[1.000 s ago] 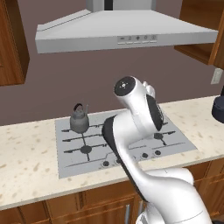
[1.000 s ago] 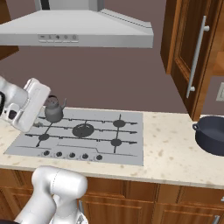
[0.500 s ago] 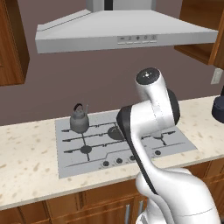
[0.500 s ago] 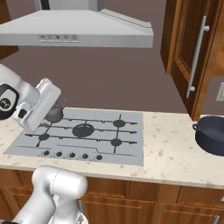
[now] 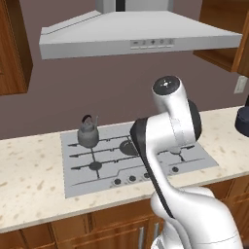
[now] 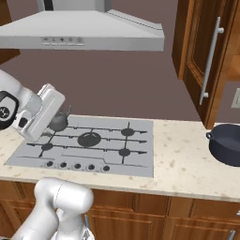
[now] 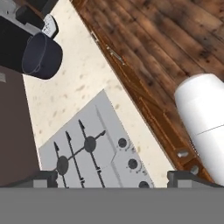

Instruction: Pick the kettle from the cabinet and place it on a stove burner. Then pick the pot from the counter and place it on another stove burner. Finally, turn both burners on.

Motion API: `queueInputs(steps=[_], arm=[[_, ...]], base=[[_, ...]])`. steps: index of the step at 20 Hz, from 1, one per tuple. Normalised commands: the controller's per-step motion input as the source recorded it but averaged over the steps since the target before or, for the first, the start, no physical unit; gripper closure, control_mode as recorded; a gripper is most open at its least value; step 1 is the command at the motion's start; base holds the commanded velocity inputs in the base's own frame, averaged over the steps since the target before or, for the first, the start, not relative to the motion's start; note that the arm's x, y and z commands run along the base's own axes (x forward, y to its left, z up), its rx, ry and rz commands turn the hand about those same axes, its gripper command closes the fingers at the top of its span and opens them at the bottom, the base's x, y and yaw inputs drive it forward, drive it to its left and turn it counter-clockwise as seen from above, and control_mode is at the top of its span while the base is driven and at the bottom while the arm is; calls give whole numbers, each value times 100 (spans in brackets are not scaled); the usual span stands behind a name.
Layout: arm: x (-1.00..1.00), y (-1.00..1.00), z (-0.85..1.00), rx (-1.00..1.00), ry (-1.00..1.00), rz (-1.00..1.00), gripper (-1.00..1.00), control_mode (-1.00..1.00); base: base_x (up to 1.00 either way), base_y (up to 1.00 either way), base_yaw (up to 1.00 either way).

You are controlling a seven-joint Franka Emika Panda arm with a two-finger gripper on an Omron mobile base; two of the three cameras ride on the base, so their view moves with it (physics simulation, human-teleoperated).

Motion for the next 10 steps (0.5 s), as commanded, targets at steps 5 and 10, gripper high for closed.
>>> queueInputs(steps=[5, 10], arm=[[0, 0, 0, 0, 0, 0, -100, 100], [0, 0, 0, 0, 0, 0, -100, 100]], base=[[-34, -34, -4], [-28, -52, -4]])
